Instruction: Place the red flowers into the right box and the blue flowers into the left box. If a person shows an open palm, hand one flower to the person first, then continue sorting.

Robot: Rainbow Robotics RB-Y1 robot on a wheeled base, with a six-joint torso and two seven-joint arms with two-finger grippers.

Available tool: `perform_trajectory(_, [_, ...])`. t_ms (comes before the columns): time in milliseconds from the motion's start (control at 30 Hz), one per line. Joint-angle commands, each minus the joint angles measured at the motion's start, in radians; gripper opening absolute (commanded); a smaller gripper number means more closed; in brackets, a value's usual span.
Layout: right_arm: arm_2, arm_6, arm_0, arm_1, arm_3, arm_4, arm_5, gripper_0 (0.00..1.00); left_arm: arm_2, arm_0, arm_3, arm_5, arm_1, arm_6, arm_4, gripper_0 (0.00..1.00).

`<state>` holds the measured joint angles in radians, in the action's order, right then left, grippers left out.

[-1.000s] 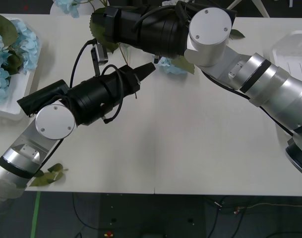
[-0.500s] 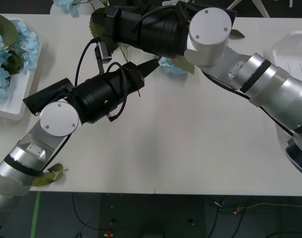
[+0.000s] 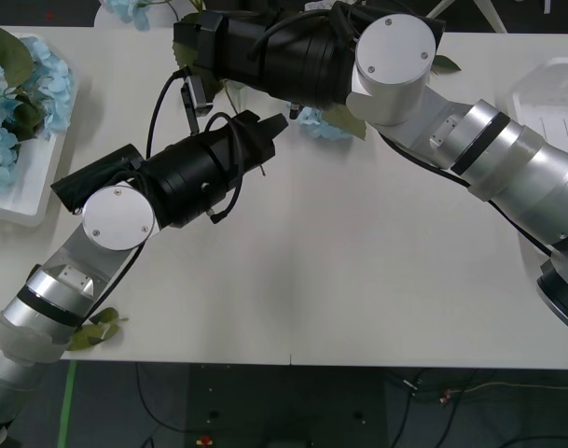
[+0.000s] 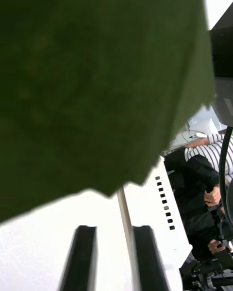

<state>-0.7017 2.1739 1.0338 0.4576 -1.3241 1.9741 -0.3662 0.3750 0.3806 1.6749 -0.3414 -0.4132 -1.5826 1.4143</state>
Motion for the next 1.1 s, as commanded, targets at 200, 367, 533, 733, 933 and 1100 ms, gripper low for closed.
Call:
perform_trajectory(200, [-0.004,0.023,0.000,-0.020,-0.040,0.005,0.016,0.00,0.019,0.046,0.009,0.015,-0.006,0.067,0.015,0.00])
perform_trajectory(367, [-0.002,0.020,0.000,-0.022,-0.040,0.005,0.026,0.35,0.018,0.046,0.009,0.018,-0.010,0.062,0.028,0.00])
perform_trajectory(533, [0.005,0.015,0.000,-0.022,-0.040,0.006,0.032,0.70,0.018,0.046,0.009,0.019,-0.016,0.062,0.028,0.00])
perform_trajectory(733, [0.015,0.011,0.000,-0.020,-0.040,0.022,0.032,0.84,0.019,0.046,0.009,0.035,-0.038,0.061,0.049,0.00])
perform_trajectory(933, [0.021,0.009,0.003,-0.020,-0.040,0.022,0.032,0.87,0.009,0.044,0.003,0.074,-0.154,0.066,0.075,0.00])
perform_trajectory(1100, [0.028,0.001,0.009,-0.020,-0.040,0.074,0.030,0.87,-0.054,0.024,-0.044,0.062,-0.286,0.067,0.075,0.00])
